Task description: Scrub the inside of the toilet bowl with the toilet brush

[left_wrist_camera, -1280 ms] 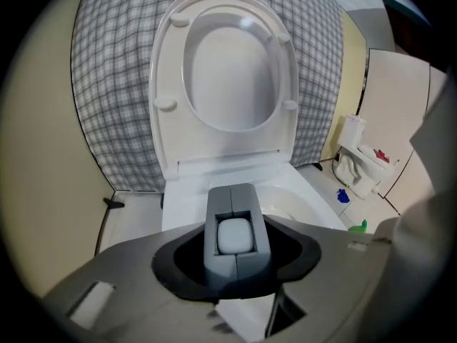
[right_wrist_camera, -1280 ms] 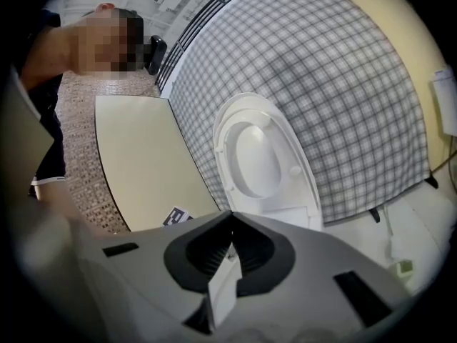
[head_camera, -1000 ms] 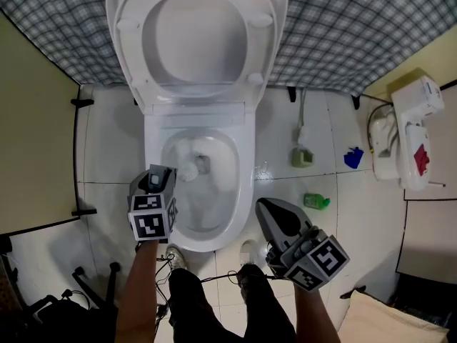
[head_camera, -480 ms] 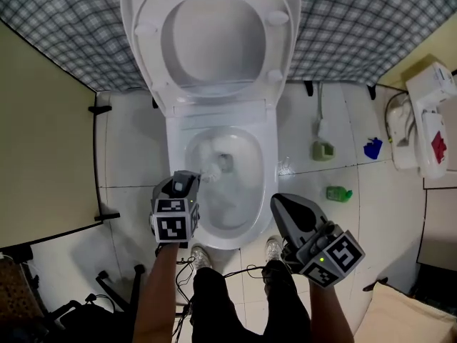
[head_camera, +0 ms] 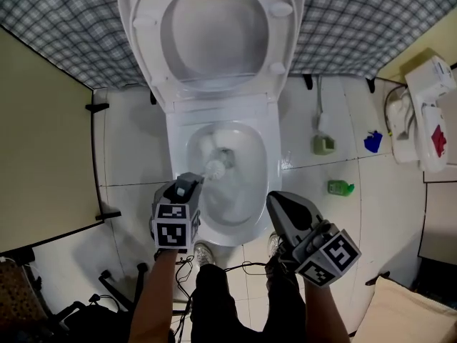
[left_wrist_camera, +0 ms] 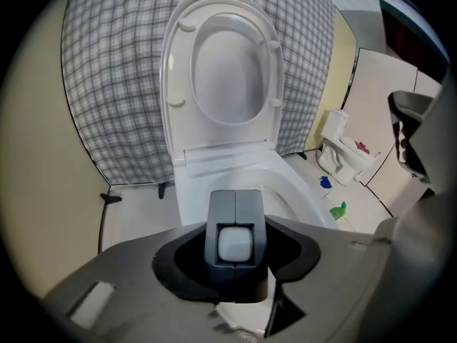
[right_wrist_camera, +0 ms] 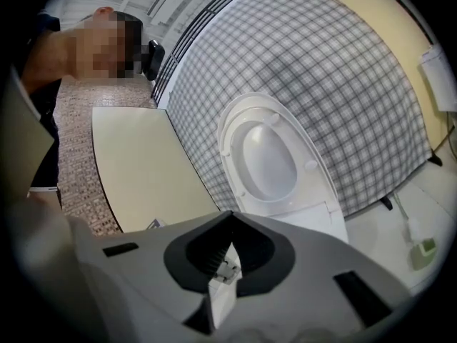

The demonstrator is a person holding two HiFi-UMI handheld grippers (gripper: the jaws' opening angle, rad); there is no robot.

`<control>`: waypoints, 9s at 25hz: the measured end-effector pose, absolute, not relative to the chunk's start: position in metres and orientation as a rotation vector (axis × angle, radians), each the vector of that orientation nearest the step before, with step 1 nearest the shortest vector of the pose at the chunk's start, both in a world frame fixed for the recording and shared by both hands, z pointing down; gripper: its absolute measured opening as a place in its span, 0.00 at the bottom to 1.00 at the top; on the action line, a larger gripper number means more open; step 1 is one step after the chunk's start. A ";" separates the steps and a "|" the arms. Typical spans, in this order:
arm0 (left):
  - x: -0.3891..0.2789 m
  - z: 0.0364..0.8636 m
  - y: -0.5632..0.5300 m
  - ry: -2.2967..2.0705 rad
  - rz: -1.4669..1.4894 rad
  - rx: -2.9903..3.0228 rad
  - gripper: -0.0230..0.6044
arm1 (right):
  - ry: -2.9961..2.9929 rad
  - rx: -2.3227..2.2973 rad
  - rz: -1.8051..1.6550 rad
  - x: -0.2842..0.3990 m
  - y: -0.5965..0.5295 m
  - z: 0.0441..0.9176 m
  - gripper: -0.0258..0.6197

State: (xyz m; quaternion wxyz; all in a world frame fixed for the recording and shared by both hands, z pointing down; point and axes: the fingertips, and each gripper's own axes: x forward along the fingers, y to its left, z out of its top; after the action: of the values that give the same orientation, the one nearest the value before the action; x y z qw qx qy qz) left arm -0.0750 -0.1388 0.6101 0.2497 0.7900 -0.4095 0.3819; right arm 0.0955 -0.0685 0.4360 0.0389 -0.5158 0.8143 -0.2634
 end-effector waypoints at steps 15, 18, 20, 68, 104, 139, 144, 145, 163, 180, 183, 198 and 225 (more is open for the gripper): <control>-0.035 0.605 -0.083 -0.917 1.070 2.195 0.34 | 2.493 -1.587 -0.780 0.125 -0.052 0.420 0.04; -0.007 0.593 -0.081 -0.875 1.009 2.266 0.34 | 2.485 -1.599 -0.776 0.135 -0.047 0.418 0.04; 0.010 0.587 -0.083 -0.860 0.967 2.295 0.34 | 2.481 -1.605 -0.775 0.140 -0.046 0.418 0.04; 0.056 0.567 -0.193 -1.151 0.557 2.387 0.34 | 2.518 -1.632 -0.791 0.158 -0.048 0.420 0.04; -0.165 0.341 -0.116 -1.361 0.229 2.379 0.34 | 2.738 -1.415 -0.644 0.053 -0.027 0.349 0.04; -0.279 0.728 -0.025 -1.544 0.734 1.912 0.34 | 2.930 -1.200 -0.716 -0.050 -0.029 0.461 0.04; -0.275 0.754 -0.029 -1.529 0.762 1.909 0.34 | 2.924 -1.200 -0.708 -0.053 -0.031 0.468 0.04; -0.276 0.759 -0.028 -1.524 0.770 1.903 0.34 | 2.925 -1.198 -0.712 -0.054 -0.031 0.470 0.04; -0.266 0.804 -0.027 -1.448 0.944 1.810 0.55 | 2.890 -1.258 -0.660 -0.026 -0.045 0.455 0.04; -0.140 0.394 -0.057 -1.401 0.453 2.341 0.04 | 2.878 -1.276 -0.419 0.025 -0.026 0.263 0.04; -0.101 0.313 -0.074 -1.333 0.354 2.511 0.04 | 2.836 -1.295 -0.306 0.031 -0.036 0.222 0.04; 0.013 0.149 -0.064 -0.922 0.116 2.722 0.04 | 2.810 -1.333 -0.136 0.051 -0.044 0.125 0.04; 0.020 0.116 -0.086 -0.969 0.099 2.770 0.04 | 2.853 -1.338 0.047 0.056 -0.053 0.085 0.04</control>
State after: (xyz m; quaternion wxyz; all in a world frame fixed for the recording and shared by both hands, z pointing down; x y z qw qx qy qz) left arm 0.0199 -0.0861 0.1159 0.1025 0.9384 -0.3284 0.0335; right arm 0.0560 -0.0532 0.0854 -0.0051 -0.4244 0.9053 0.0148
